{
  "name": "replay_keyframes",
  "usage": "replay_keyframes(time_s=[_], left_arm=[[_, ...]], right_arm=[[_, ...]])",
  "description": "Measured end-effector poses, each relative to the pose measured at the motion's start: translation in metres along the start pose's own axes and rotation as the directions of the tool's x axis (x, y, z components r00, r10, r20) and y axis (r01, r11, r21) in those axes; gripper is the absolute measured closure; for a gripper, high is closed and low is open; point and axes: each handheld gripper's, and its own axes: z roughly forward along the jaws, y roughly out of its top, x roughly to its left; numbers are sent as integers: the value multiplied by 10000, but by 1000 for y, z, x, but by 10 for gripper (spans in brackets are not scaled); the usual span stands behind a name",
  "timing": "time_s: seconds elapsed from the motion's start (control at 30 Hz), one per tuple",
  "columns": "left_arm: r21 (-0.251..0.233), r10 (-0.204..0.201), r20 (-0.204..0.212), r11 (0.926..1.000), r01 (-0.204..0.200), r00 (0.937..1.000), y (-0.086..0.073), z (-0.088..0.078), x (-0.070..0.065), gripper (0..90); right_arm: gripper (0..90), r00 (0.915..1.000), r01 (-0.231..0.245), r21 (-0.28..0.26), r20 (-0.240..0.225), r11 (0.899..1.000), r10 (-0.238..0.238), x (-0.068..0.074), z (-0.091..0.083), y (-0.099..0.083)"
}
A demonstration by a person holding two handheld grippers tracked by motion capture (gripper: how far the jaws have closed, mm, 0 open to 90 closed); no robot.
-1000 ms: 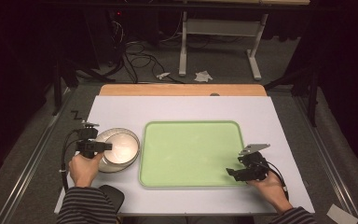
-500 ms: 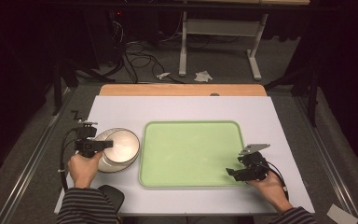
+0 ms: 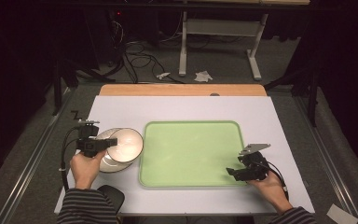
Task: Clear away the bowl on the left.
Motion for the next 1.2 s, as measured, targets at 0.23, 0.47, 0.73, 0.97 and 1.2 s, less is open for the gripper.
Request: replay_keyframes(time_s=[0.23,0.47,0.73,0.97,1.2], left_arm=[[224,326,348,9992,-334,9989,-7,0,-12,818],[553,481,730,9971,-522,9962,-14,2,-25,818],[811,539,996,9948,-621,9936,-19,5,-33,818],[893,635,1147,9932,-740,9914,-22,6,-39,817],[1112,762,1576,9893,-944,9846,-25,7,-55,817]], right_arm=[[326,10000,19,-35,-26,10000,-19,-1,0,0],[326,10000,16,-59,-3,10000,-16,-1,-1,0],[327,10000,5,-33,-11,10000,-5,-1,0,0],[327,10000,64,-51,-52,10000,-64,-2,0,1],[325,10000,10,-119,-73,9999,-11,-1,-2,0]])
